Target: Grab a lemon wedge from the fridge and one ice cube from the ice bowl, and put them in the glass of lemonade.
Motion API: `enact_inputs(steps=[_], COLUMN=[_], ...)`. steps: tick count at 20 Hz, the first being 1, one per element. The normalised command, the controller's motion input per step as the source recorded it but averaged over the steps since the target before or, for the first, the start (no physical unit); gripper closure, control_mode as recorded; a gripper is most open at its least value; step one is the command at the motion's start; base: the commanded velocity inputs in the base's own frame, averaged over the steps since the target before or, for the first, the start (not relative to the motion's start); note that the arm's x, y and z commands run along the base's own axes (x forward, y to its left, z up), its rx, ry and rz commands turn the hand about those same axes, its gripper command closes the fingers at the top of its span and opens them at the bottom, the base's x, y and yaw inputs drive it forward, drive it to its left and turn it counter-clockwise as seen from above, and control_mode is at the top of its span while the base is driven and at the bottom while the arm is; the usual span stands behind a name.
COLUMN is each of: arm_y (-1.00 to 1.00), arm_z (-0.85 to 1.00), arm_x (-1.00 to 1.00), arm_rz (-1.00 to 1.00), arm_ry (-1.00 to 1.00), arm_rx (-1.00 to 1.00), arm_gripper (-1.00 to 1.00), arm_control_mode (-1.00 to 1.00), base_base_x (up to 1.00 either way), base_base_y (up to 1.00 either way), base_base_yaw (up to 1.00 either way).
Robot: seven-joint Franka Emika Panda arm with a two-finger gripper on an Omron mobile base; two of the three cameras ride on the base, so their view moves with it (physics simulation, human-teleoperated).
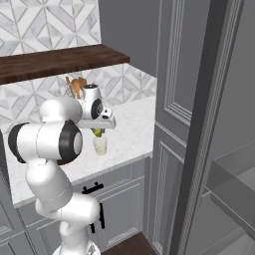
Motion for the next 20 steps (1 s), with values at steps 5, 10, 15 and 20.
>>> enact_inputs(steps=[5, 10, 15, 20], arm_y=[0.00, 0.00, 0.00, 0.00], arm_z=[-0.08, -0.17, -0.10, 0.00], arm_x=[0.00, 0.00, 0.00, 0.00], arm_rz=[0.00, 0.00, 0.00, 0.00], arm_ry=[0.00, 0.00, 0.00, 0.00], arm_rx=[0.00, 0.00, 0.00, 0.00], arm_gripper=[1.00, 1.00, 1.00, -1.00], arm_control_mode=[-1.00, -1.00, -1.00, -1.00], base_base_x=[0.00, 0.00, 0.00, 0.00], base_base_y=[0.00, 0.00, 0.00, 0.00], base_base_yaw=[0.00, 0.00, 0.00, 0.00])
